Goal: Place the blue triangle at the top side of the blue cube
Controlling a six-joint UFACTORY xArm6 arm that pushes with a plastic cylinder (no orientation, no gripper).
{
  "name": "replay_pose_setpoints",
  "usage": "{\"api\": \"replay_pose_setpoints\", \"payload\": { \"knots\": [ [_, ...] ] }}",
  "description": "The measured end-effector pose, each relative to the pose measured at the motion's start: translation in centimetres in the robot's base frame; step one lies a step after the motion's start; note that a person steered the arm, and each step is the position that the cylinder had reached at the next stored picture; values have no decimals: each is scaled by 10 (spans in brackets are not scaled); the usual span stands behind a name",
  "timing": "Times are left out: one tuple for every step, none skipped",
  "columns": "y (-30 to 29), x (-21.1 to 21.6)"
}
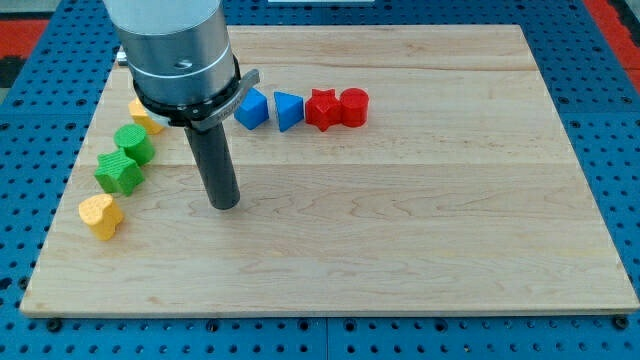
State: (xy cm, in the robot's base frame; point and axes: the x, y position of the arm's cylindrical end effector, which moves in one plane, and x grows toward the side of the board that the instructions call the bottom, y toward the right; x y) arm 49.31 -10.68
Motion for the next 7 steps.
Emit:
{"api": "replay_pose_setpoints", "payload": {
  "knots": [
    [0, -13],
    [0, -14],
    [0, -15],
    [0, -31],
    [0, -50],
    [0, -62],
    [9, -71]
  ]
}}
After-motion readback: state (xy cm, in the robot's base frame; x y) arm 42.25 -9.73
